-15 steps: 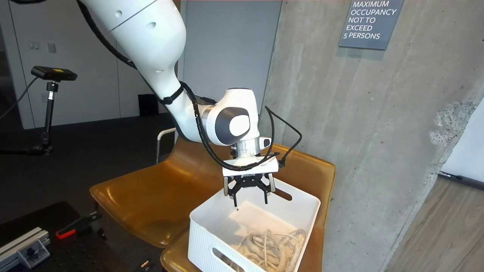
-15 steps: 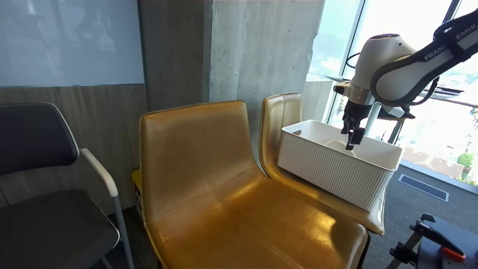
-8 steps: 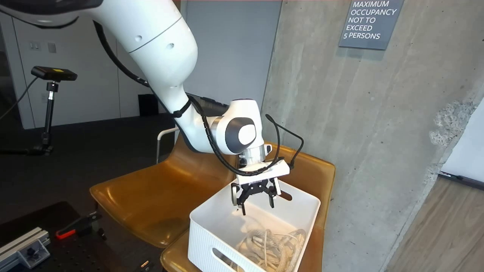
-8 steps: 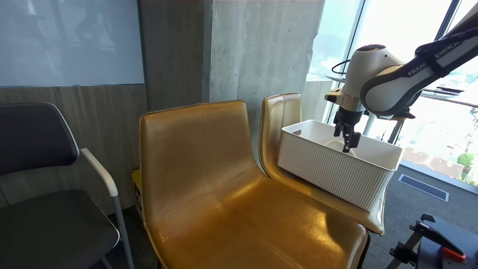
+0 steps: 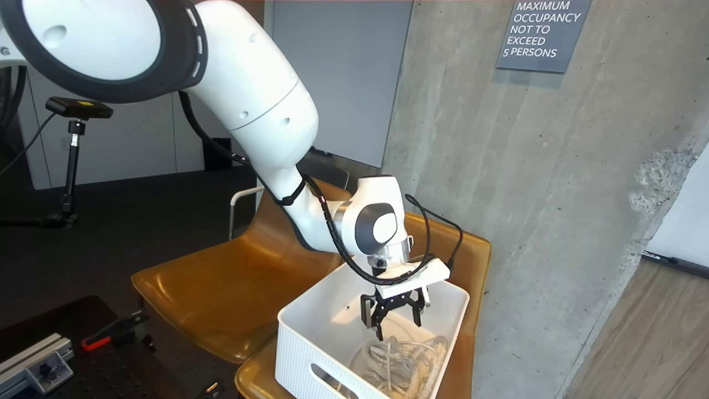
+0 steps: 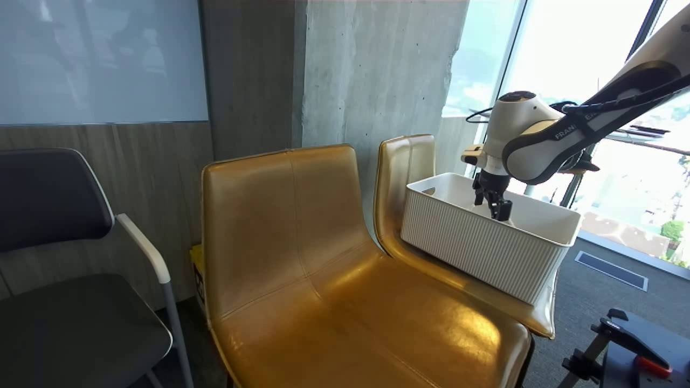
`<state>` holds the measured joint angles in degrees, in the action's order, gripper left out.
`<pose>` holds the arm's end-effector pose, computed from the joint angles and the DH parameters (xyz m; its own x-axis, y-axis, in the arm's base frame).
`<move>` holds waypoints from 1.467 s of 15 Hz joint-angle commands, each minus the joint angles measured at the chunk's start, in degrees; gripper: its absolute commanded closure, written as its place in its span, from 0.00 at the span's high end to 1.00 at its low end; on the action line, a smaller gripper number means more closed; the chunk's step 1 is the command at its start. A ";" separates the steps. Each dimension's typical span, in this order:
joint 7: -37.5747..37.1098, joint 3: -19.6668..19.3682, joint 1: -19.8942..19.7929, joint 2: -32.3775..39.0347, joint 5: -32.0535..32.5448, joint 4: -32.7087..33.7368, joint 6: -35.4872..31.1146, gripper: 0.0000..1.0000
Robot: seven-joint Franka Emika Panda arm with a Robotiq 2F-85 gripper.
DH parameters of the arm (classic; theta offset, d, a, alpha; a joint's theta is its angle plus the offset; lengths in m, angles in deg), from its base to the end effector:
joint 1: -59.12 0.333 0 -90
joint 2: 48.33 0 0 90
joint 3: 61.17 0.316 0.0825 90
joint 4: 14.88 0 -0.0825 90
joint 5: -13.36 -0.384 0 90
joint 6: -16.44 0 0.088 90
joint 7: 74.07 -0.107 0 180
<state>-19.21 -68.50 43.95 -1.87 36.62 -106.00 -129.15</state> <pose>0.6606 -0.2543 0.1718 0.6031 0.7580 -0.2486 0.7955 -0.5486 0.2574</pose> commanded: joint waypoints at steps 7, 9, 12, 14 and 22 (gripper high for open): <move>4.90 -0.42 -0.80 14.25 -0.37 16.88 5.19 1.00; 5.58 -0.83 -0.75 16.04 -0.19 18.71 5.99 1.00; 6.47 -1.59 -0.78 18.29 -0.04 21.16 7.38 1.00; 6.90 -2.00 -0.79 19.42 0.00 22.57 8.41 1.00; 6.14 -2.93 -0.10 19.92 -0.15 24.53 9.33 0.27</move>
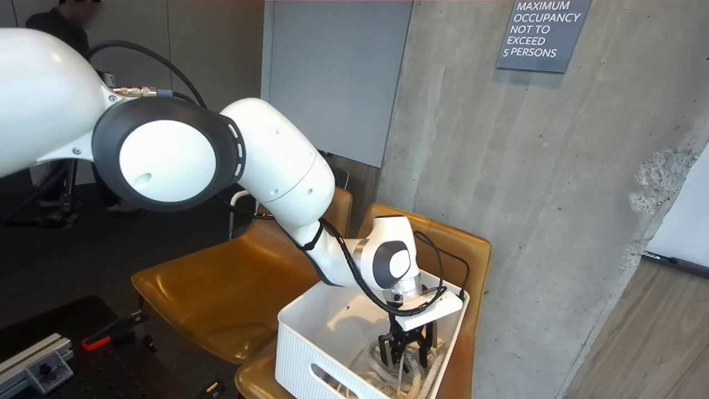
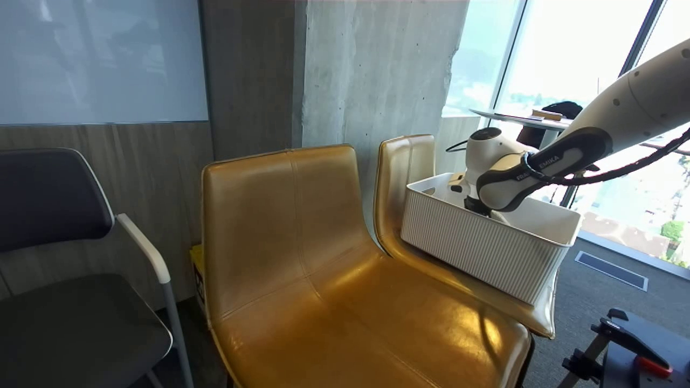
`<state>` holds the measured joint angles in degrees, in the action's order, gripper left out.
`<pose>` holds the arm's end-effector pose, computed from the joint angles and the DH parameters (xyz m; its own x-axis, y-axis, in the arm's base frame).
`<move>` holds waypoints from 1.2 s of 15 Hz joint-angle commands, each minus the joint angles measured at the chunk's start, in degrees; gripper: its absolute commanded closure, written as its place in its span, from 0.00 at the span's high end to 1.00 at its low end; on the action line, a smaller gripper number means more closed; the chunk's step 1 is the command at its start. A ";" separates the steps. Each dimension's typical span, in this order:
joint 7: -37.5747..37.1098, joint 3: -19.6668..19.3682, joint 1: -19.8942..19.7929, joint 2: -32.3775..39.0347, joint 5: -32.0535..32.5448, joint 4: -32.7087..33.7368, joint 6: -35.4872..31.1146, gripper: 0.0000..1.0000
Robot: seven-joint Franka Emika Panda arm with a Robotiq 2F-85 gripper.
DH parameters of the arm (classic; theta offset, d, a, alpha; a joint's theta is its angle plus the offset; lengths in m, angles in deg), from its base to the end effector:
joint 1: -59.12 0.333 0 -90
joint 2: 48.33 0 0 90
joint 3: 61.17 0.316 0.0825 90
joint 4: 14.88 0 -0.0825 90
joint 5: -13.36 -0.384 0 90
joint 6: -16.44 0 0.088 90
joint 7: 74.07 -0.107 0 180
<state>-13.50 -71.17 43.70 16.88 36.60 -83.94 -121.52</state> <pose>0.6929 -0.2915 0.0888 0.5188 0.7657 -0.3802 0.8541 -0.4834 0.1919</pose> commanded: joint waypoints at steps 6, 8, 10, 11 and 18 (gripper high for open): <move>-0.72 0.06 2.04 -2.71 -0.22 0.44 2.61 0.00; -1.30 0.15 3.20 -4.87 -0.16 -0.70 3.19 0.03; -1.85 0.18 4.41 -7.49 0.02 -1.83 4.04 0.03; -2.46 0.08 5.25 -9.15 0.24 -2.55 4.51 0.03; -7.01 0.03 11.52 -24.73 2.42 -9.21 10.86 0.03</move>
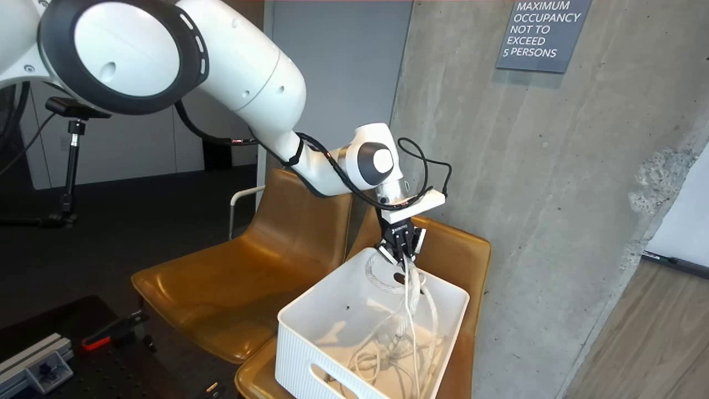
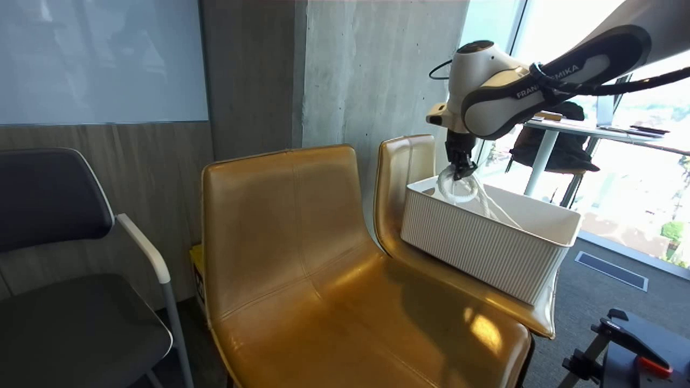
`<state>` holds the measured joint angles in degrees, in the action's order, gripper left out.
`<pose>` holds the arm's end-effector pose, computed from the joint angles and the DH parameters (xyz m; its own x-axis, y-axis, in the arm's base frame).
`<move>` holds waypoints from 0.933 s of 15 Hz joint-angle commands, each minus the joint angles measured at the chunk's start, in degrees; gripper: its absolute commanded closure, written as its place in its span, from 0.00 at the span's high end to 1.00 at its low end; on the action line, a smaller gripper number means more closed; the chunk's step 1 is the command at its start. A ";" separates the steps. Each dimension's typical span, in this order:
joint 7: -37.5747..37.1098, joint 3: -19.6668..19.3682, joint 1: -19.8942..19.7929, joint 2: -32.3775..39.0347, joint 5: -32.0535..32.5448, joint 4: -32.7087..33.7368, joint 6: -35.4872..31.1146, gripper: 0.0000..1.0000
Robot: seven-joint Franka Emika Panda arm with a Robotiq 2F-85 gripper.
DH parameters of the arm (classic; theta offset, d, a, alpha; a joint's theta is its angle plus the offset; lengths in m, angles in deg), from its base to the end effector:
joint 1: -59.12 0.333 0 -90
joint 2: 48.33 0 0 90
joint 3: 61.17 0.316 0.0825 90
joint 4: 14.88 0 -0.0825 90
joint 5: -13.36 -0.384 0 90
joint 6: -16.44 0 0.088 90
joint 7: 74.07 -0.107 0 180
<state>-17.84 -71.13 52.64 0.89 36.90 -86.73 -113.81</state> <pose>0.7462 -0.1918 0.2673 0.5501 0.7648 -0.3353 0.8292 -0.4529 0.3275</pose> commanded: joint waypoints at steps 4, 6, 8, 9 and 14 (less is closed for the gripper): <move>-6.81 0.84 6.88 -18.48 4.99 -10.62 8.71 0.03; -9.36 1.89 9.22 -22.95 6.56 -12.10 11.99 0.03; -11.82 3.48 11.60 -26.62 8.10 -12.34 16.14 0.03; -12.98 4.49 12.80 -28.19 8.73 -11.85 18.58 0.03; -18.48 11.36 19.37 -29.95 10.70 -3.34 31.57 0.03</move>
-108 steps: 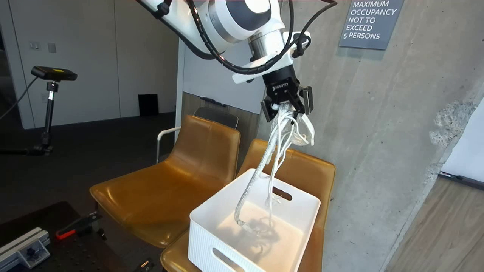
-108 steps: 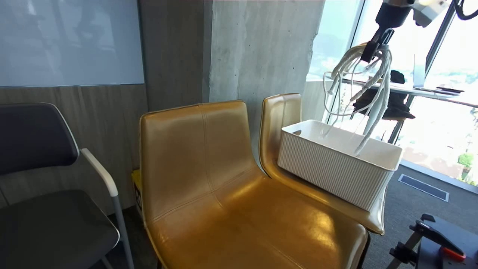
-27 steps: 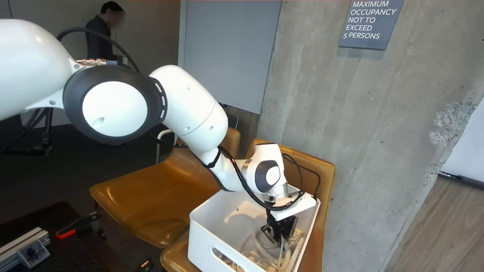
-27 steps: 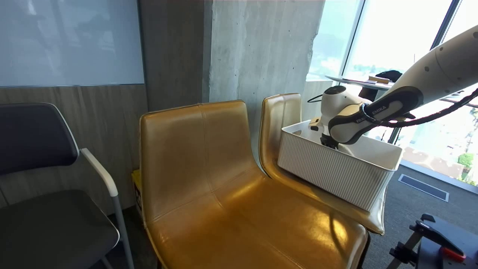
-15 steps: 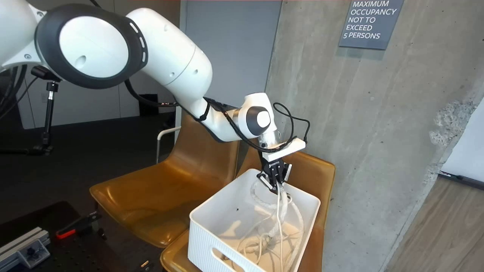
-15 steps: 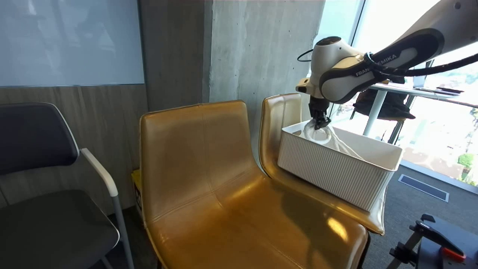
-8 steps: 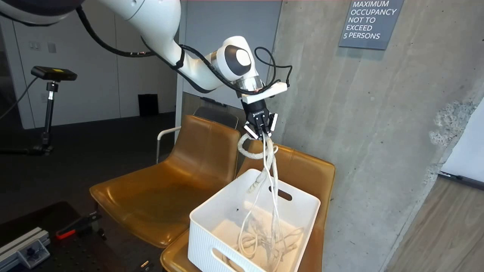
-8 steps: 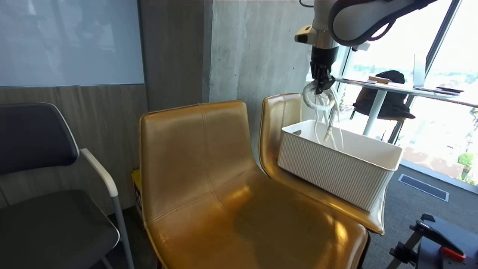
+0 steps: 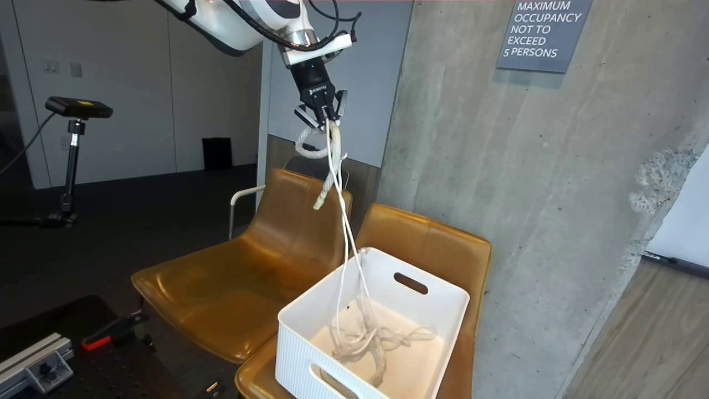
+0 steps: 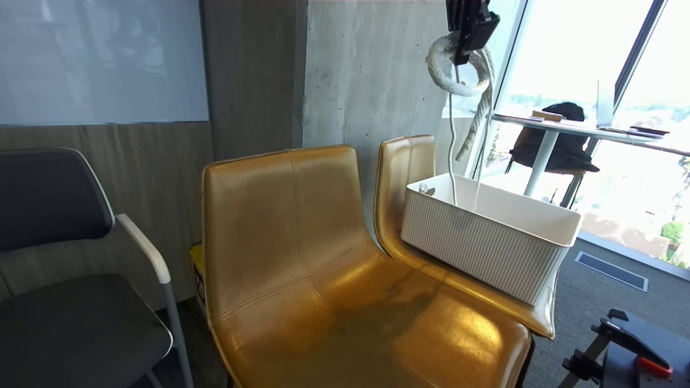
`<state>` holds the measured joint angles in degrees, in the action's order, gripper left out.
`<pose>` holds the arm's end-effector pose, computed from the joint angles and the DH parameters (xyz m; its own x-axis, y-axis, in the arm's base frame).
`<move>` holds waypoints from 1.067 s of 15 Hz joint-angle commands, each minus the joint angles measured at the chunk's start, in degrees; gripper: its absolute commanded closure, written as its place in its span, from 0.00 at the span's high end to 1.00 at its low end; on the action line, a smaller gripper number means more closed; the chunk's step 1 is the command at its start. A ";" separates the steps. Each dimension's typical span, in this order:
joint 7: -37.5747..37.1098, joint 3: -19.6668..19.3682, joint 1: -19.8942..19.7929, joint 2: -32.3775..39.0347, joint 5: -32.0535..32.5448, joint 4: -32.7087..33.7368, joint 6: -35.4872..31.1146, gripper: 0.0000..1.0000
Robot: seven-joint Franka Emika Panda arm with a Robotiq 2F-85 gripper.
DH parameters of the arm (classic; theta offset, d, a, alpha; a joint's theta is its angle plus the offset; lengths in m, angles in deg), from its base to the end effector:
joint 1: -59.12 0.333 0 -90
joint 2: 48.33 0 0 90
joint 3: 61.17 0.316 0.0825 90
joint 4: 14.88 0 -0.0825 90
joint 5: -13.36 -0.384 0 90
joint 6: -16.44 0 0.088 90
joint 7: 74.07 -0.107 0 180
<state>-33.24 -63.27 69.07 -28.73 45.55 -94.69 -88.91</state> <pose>0.6756 0.0542 0.5371 0.5930 0.7458 -0.3036 0.7802 -0.4387 0.4459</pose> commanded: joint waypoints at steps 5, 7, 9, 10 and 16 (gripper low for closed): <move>-8.05 10.01 11.01 5.73 2.87 17.31 15.81 0.03; -10.04 11.60 14.56 9.75 3.08 22.07 17.71 0.03; -10.81 11.52 18.63 14.49 2.51 28.09 19.66 0.03; -11.19 11.46 20.44 16.93 2.39 30.56 20.24 0.03; -11.40 10.78 28.02 30.66 1.37 44.58 22.04 0.03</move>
<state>-45.68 -52.16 94.61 -5.59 46.88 -61.43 -70.42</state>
